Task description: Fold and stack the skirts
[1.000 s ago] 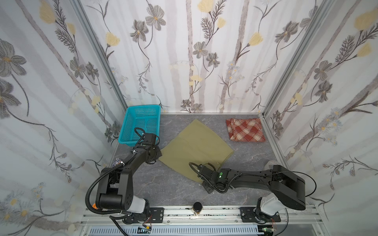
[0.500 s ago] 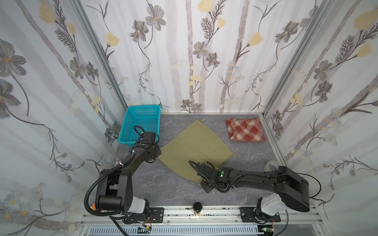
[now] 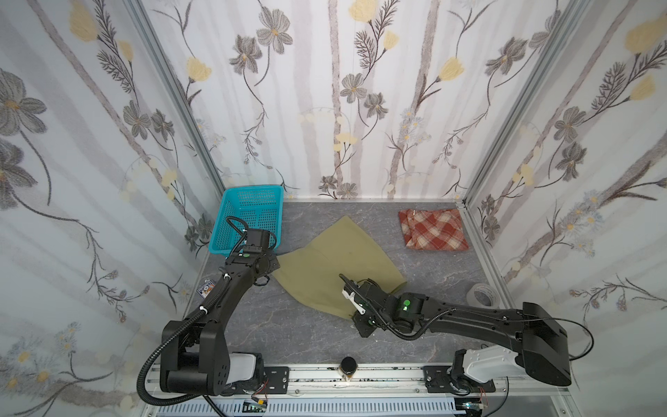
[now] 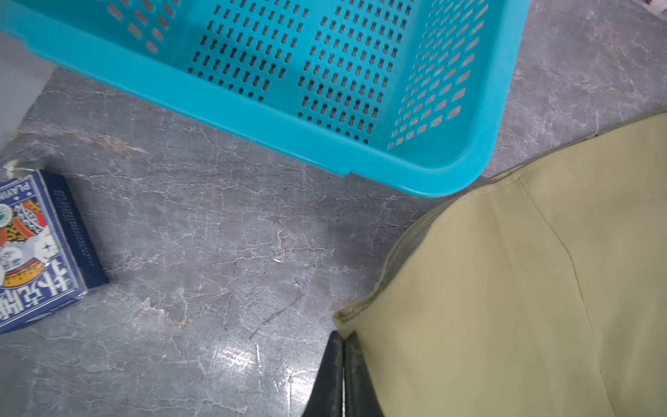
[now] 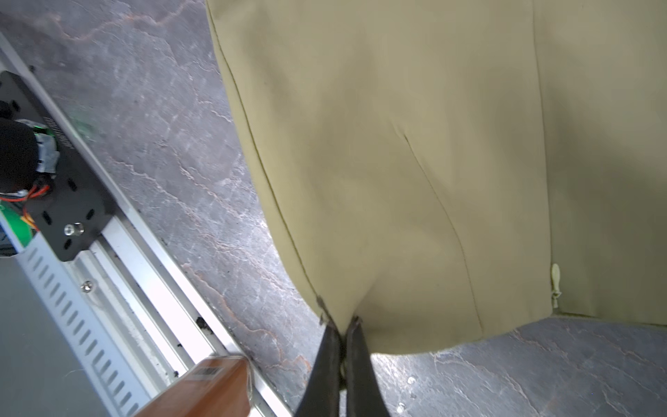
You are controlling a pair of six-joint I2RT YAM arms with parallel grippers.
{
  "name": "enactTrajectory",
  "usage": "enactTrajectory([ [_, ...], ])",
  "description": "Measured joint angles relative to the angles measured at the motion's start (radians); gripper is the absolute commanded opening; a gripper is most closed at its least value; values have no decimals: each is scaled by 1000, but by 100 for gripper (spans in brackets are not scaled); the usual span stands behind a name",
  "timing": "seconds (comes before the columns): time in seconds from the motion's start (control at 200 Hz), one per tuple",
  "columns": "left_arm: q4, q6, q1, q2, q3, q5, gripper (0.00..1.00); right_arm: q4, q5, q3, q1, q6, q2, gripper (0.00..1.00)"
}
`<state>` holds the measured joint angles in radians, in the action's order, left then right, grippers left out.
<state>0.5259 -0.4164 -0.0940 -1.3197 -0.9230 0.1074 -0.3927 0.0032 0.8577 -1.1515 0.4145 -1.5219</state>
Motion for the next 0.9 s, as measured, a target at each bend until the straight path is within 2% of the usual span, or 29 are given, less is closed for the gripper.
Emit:
enactTrajectory([
  [0.315,59,24,9,34,-71,1,0,23,-49,-43,0,23,93,0],
  [0.5,92,26,9,37,-134,-19,0,45,-85,-46,0,30,99,0],
  [0.904,189,36,10,93,-191,11,0,88,-173,-25,-1,41,108,0],
])
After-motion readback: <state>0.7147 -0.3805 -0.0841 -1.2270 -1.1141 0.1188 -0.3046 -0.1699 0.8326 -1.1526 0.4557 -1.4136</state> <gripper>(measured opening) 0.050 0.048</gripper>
